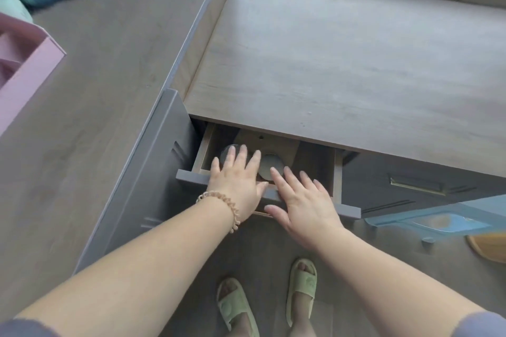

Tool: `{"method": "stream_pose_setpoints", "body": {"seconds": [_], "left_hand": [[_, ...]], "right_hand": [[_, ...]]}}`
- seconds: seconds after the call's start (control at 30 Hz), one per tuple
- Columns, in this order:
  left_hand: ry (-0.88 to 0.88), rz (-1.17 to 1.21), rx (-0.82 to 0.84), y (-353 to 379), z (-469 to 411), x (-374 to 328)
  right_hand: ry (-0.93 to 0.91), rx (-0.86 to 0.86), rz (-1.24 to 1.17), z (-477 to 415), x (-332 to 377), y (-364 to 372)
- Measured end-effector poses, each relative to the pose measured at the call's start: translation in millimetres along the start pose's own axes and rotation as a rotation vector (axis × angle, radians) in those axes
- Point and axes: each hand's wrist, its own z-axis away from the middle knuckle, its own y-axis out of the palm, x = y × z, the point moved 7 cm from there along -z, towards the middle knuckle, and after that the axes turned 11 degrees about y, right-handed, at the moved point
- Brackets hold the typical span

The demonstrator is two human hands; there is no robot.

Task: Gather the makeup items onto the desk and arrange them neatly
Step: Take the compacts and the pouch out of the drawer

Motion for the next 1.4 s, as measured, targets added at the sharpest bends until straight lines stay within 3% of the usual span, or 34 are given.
{"method": "stream_pose_setpoints", "body": {"seconds": [0.33, 0.47, 0.53, 0.63, 0.87, 1.13, 1.3, 1.4], "left_hand": [[-0.004, -0.006, 0.12, 46, 74, -1], [-0.082, 0.03, 0.197, 51, 95, -4], [-0.11, 0.014, 0.147, 44, 82, 0], [-0.071, -0.073, 0.049, 42, 47, 11], [-0.215, -0.077, 0.333, 103, 7, 44], [-0.175, -0.251, 0.245, 99, 2, 54], [-0.181, 0.022, 0.144, 55, 21, 29], [-0.056, 0.1, 0.04, 14, 29, -10]], "right_hand": [[-0.106, 0.102, 0.007, 72, 17, 27], [-0.159, -0.059, -0.049, 70, 23, 6], [-0.112, -0.11, -0.091, 48, 22, -3], [-0.117, -0.003, -0.02, 17, 27, 16], [-0.107, 0.151, 0.102, -15, 33, 81], [-0.114, 0.139, 0.078, -23, 40, 90], [-0.121, 0.01, -0.129, -12, 23, 27], [-0.121, -0.115, -0.303, 5, -16, -23]]}}
